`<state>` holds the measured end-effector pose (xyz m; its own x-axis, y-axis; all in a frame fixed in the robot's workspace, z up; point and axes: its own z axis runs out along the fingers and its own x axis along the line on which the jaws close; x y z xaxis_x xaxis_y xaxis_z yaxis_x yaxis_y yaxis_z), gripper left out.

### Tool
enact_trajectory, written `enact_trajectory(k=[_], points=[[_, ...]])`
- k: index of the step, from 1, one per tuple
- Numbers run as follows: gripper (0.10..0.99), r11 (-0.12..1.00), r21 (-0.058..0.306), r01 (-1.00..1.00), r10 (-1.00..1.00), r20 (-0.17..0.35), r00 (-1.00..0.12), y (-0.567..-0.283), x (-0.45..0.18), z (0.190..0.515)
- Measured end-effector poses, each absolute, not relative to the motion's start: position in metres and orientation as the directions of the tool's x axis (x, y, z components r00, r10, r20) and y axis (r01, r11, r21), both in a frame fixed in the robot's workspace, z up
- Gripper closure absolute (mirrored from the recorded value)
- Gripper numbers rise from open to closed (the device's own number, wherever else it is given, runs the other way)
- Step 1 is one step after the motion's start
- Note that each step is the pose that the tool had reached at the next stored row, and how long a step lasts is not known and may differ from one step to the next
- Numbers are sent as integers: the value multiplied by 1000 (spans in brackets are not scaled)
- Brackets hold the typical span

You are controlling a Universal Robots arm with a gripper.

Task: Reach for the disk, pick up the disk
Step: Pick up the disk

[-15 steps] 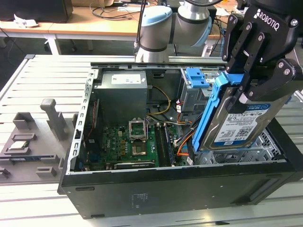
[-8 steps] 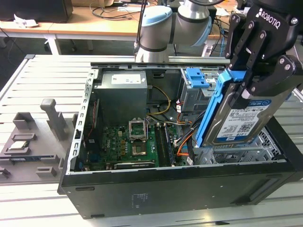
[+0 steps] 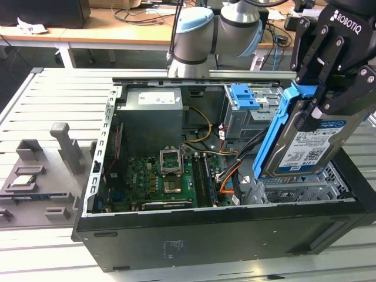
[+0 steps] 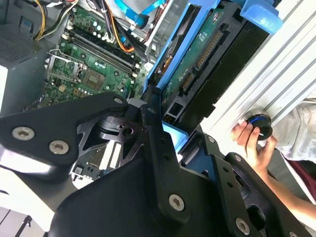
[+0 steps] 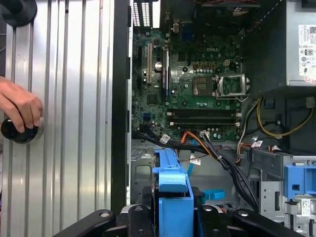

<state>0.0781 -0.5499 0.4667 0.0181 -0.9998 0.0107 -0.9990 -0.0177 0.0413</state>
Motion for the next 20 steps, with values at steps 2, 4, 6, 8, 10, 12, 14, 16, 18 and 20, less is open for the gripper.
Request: enact_trajectory(k=[2,4,6,8,10,12,14,16,18,20], points=[[718,-18,41,-999,-1000,11,18,-549,82,466],[718,-18,41,-999,-1000,11,18,-548,84,465],[718,-18,41,-999,-1000,11,18,-547,85,463],[718,-18,41,-999,-1000,12,18,-547,86,462],[718,-18,41,-999,-1000,12,18,-547,86,460],[718,-18,41,-999,-1000,12,18,-547,87,457],[718,-18,41,-999,-1000,12,18,-547,88,455],[718,-18,41,-999,-1000,11,18,-547,89,454],[718,-18,41,-999,-1000,12,18,-547,91,452],[718,-18,41,-999,-1000,12,18,-547,93,451]])
